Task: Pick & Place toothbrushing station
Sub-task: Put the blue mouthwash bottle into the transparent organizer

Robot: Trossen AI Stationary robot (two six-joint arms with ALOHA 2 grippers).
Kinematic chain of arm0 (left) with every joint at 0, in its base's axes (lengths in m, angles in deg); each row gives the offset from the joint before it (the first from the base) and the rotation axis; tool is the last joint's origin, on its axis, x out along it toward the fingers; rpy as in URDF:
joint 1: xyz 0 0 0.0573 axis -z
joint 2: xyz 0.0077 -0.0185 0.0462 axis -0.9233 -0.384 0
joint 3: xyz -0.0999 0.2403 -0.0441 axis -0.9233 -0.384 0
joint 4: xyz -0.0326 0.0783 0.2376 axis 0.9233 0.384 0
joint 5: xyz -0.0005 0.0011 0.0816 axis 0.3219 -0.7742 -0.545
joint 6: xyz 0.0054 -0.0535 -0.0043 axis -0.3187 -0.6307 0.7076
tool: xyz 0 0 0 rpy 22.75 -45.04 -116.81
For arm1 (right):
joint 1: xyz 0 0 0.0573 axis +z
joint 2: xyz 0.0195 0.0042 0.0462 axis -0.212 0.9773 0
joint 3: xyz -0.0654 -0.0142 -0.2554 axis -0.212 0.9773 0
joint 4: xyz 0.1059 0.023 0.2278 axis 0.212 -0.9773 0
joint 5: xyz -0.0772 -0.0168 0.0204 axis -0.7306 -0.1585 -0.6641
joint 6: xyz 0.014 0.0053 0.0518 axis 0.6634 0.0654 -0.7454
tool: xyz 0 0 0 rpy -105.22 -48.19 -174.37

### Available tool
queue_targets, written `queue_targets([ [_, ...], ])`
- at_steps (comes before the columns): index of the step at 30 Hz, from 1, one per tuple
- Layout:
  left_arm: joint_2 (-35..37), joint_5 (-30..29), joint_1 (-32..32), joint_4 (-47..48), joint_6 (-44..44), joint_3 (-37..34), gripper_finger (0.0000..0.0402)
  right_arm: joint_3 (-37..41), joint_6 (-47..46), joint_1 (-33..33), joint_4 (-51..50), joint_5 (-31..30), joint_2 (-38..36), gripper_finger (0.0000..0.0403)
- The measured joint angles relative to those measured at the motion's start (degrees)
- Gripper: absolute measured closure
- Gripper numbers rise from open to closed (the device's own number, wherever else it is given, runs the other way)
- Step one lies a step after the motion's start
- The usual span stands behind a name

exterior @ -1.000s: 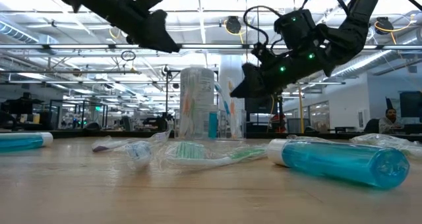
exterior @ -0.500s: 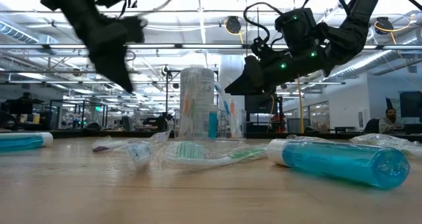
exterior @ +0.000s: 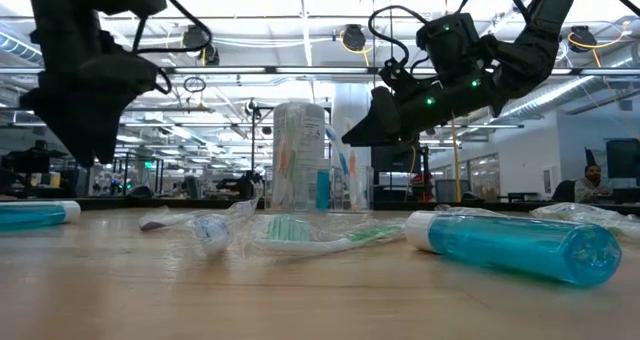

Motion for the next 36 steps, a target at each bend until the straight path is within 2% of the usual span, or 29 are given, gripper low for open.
queue_targets([
  [4,-2.10,-1.76,2.12,0.37,-9.10,-0.02,0.0206,0.01,0.00,0.00,0.04,-0.02,0.00,0.0243],
  [6,-3.78,-1.39,2.84,0.31,-9.58,-0.02,0.0206,0.01,0.01,0.00,0.07,-0.02,0.00,0.0243],
  [17,-16.39,10.09,4.22,-0.95,-12.10,-0.04,0.0206,0.00,2.51,0.00,0.82,-0.02,0.00,0.0243],
  [27,-18.67,11.10,4.20,-4.29,-12.19,0.10,0.0208,0.01,7.48,-0.02,2.25,-0.04,0.00,0.0243],
  [36,-18.67,10.56,4.22,-4.39,-10.80,0.11,0.0267,0.01,10.67,-0.02,2.87,-0.04,0.00,0.0243],
])
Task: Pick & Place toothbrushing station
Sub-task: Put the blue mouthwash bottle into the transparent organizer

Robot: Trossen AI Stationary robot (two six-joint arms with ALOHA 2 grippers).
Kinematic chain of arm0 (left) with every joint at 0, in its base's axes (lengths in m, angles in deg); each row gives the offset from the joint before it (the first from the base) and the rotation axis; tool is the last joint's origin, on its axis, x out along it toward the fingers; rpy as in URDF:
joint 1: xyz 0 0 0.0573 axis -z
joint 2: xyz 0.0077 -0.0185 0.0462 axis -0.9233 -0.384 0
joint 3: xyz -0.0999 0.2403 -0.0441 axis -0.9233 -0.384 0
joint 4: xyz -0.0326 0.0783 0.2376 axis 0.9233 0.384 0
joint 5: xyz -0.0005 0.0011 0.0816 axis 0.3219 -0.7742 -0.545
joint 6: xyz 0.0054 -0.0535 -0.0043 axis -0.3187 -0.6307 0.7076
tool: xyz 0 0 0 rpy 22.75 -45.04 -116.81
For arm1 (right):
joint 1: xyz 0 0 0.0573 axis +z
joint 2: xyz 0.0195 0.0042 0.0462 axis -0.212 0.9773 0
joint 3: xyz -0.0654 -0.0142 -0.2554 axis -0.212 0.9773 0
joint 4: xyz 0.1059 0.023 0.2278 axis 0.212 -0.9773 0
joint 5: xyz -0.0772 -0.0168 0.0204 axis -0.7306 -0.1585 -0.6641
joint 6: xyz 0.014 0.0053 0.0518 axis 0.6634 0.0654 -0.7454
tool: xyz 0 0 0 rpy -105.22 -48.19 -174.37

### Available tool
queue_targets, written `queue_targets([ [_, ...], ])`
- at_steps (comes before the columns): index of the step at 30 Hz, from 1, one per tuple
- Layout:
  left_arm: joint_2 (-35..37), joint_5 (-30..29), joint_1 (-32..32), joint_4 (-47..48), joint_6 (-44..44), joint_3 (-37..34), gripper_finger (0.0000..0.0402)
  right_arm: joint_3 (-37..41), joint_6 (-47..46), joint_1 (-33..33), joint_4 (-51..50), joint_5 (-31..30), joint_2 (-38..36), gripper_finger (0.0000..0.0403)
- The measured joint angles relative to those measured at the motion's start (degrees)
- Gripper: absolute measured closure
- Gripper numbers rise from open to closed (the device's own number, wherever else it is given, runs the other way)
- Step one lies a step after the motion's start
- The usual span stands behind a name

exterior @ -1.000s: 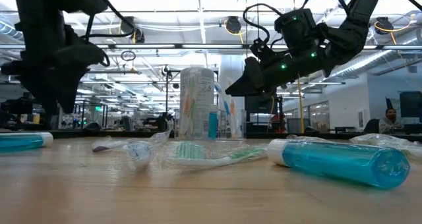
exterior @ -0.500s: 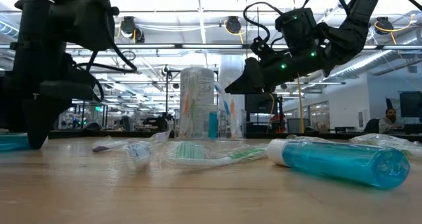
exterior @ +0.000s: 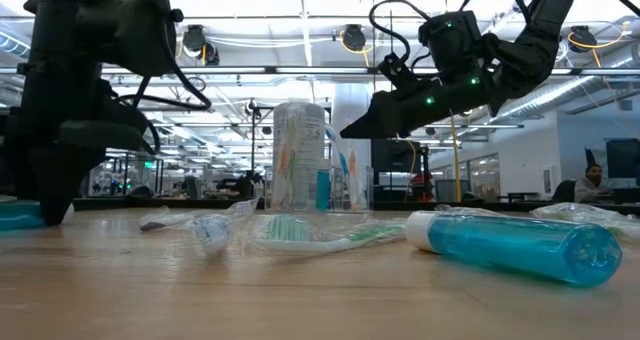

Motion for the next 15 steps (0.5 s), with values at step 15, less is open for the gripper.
queue_targets([
  [15,0.74,-19.65,-0.16,-8.80,29.35,6.63,0.0260,0.00,0.79,0.00,2.42,0.02,0.00,0.0243],
])
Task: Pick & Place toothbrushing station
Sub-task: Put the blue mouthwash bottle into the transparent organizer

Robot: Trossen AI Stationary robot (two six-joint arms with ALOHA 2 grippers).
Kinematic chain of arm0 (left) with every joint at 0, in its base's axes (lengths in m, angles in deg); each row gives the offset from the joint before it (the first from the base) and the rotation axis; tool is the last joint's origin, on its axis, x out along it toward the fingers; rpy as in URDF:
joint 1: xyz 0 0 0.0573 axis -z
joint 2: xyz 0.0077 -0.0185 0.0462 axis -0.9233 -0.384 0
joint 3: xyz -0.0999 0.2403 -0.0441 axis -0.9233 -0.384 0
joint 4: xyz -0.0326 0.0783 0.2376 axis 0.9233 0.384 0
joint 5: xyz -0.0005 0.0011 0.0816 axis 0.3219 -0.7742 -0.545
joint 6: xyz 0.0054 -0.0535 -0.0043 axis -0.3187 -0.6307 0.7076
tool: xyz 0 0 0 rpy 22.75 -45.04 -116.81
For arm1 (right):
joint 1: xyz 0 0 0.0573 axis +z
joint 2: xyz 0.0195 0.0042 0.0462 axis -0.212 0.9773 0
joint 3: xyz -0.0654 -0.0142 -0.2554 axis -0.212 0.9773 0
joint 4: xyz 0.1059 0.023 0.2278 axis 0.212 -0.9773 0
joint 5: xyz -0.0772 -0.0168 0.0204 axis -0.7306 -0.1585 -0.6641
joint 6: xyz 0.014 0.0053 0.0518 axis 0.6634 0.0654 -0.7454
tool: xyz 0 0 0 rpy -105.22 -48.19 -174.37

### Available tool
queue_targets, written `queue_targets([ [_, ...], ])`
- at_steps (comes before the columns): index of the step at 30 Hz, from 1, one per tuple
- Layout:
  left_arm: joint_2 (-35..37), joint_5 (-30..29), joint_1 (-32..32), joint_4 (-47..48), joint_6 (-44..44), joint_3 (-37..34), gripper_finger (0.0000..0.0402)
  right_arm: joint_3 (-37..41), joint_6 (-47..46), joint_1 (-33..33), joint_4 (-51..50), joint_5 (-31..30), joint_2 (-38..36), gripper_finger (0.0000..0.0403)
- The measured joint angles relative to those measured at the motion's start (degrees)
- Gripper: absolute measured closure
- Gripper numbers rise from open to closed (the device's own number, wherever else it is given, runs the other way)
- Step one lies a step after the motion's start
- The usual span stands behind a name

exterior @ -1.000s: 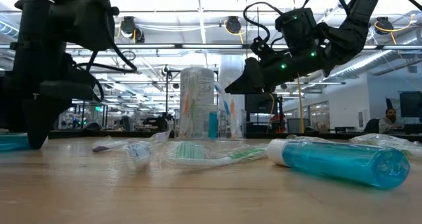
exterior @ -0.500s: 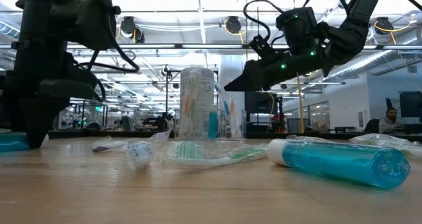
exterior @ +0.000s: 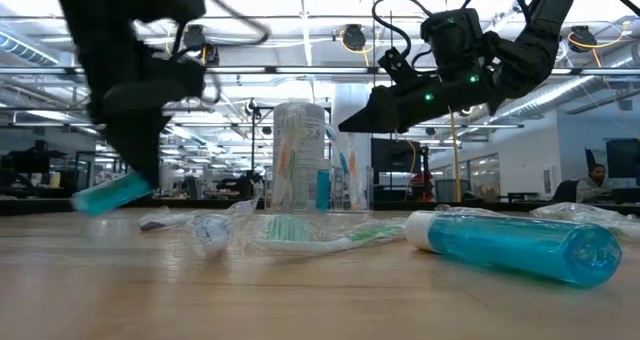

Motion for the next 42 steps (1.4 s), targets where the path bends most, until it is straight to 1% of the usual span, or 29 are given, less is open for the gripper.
queue_targets([
  [4,0.03,-7.28,-1.48,-2.83,7.86,3.38,0.0263,0.00,-0.01,0.00,0.05,0.00,0.00,0.0243],
  [7,0.05,-7.77,-3.84,-7.25,15.74,5.63,0.0258,0.00,-0.04,0.00,0.00,1.34,0.00,0.0243],
  [9,0.09,-7.23,-5.82,-13.20,22.14,5.94,0.0258,-0.01,-0.09,-0.02,-0.06,5.94,0.00,0.0243],
  [11,0.09,-5.72,-7.69,-18.34,28.13,5.94,0.0261,0.00,-0.12,0.00,-0.07,13.33,0.00,0.0243],
  [14,0.09,-3.11,-10.18,-24.30,34.75,5.94,0.0264,0.00,-0.12,0.02,-0.28,23.59,0.00,0.0243],
  [16,0.09,-2.43,-11.59,-27.10,37.51,5.94,0.0263,0.00,-0.12,0.02,-0.69,28.47,0.00,0.0243],
  [17,0.09,-2.37,-12.15,-28.36,38.74,5.92,0.0262,0.00,-0.43,0.02,-0.70,29.78,0.00,0.0243],
  [19,0.09,-2.15,-13.29,-31.98,41.58,5.92,0.0260,0.00,-2.39,0.20,-0.57,29.77,0.00,0.0243],
  [20,0.09,-1.96,-13.77,-33.92,43.06,5.92,0.0260,-0.01,-3.49,0.20,-0.55,28.84,0.00,0.0243],
  [23,0.09,-1.85,-14.89,-40.79,46.94,5.92,0.0259,0.00,-5.98,0.17,-0.22,23.65,0.00,0.0243],
  [25,0.09,-2.79,-15.38,-45.46,49.69,5.92,0.0259,0.00,-8.63,0.13,0.90,20.80,0.00,0.0243],
  [28,0.09,-4.33,-15.99,-51.14,53.39,5.92,0.0259,0.00,-10.71,0.11,2.57,20.98,0.00,0.0243],
  [30,0.12,-4.81,-16.45,-54.07,54.09,5.93,0.0259,0.00,-10.51,0.59,3.76,20.94,0.00,0.0243],
  [32,0.16,-4.84,-16.81,-55.09,54.24,5.94,0.0259,-0.02,-8.80,1.02,5.39,20.96,0.00,0.0243],
  [36,0.16,-4.84,-17.00,-54.04,54.29,5.94,0.0259,0.00,-3.77,1.66,5.56,20.96,0.00,0.0243],
  [42,0.15,-4.83,-16.98,-53.96,54.33,5.94,0.0259,-0.02,-5.19,1.62,7.18,20.88,0.00,0.0240],
])
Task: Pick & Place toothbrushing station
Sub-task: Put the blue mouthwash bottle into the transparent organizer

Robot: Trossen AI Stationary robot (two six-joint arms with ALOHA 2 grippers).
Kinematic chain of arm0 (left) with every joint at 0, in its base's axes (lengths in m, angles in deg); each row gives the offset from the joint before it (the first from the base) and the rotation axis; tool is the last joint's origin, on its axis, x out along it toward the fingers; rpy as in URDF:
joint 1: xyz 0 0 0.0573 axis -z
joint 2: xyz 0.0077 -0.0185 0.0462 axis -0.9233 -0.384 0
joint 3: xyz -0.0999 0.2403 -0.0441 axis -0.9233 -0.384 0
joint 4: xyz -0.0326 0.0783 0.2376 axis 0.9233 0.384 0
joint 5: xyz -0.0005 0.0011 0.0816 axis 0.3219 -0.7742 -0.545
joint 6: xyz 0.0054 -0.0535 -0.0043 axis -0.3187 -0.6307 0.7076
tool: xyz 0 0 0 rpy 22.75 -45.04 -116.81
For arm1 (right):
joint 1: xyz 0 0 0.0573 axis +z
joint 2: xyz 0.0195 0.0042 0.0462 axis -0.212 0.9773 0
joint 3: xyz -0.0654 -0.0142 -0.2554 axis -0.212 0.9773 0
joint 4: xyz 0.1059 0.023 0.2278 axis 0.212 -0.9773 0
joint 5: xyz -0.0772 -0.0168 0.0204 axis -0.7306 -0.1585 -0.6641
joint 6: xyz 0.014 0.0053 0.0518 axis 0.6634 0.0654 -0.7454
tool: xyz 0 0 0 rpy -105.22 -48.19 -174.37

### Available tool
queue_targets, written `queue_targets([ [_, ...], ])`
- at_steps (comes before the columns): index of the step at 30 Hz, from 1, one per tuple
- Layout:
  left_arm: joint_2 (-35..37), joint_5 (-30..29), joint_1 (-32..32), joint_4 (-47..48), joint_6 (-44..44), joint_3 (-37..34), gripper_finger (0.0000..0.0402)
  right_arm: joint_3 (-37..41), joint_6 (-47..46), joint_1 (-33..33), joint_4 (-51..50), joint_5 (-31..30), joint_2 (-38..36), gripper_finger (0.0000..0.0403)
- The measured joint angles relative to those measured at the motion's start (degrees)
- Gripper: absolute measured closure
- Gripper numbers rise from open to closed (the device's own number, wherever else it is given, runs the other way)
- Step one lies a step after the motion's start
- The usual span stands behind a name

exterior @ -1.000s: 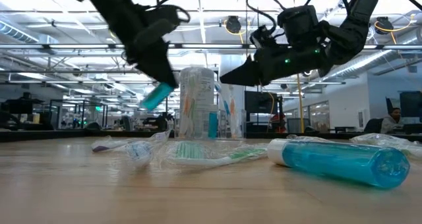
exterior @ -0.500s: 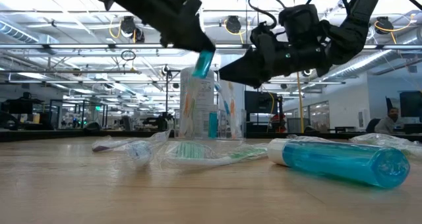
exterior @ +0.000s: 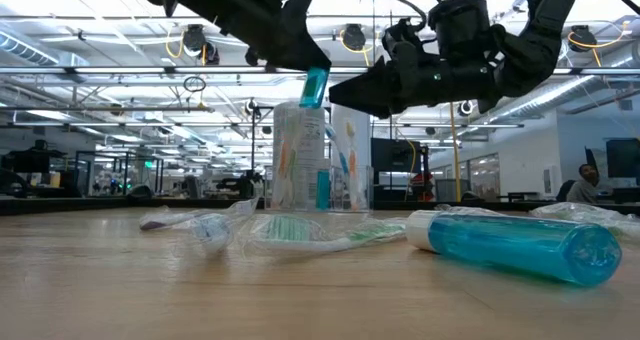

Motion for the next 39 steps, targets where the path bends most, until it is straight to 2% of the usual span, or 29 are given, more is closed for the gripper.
queue_targets([
  [3,0.01,-0.01,0.00,0.12,0.00,0.00,0.0259,0.00,0.02,0.04,0.06,-1.66,0.00,0.0225],
  [8,0.01,0.03,0.00,0.36,0.00,0.00,0.0259,0.00,-0.38,-0.02,0.30,-10.47,0.00,0.0189],
  [10,0.01,0.05,0.00,0.36,0.06,0.00,0.0259,0.02,-1.38,-0.02,1.47,-9.68,0.00,0.0178],
  [14,0.00,0.01,0.00,0.55,1.25,0.00,0.0259,0.00,-2.26,0.07,2.57,-4.11,0.00,0.0168],
  [22,0.00,-0.01,0.02,5.22,4.94,0.00,0.0259,0.09,-6.00,0.01,-4.65,-3.85,-4.74,0.0178],
  [26,-0.88,-0.53,0.43,3.59,7.59,0.00,0.0259,0.07,-8.09,0.02,-1.03,-4.55,-5.08,0.0180],
  [30,-3.88,-4.19,1.21,-0.50,11.60,0.02,0.0259,-0.09,-9.41,1.01,3.42,-6.65,-3.98,0.0181],
  [34,-5.73,-7.78,1.96,-4.36,13.20,0.02,0.0259,0.02,-5.59,2.12,2.53,-13.52,-3.81,0.0181],
  [39,-5.78,-9.09,2.10,-6.79,12.40,0.02,0.0259,0.00,-5.16,2.43,2.15,-13.40,-3.80,0.0181],
])
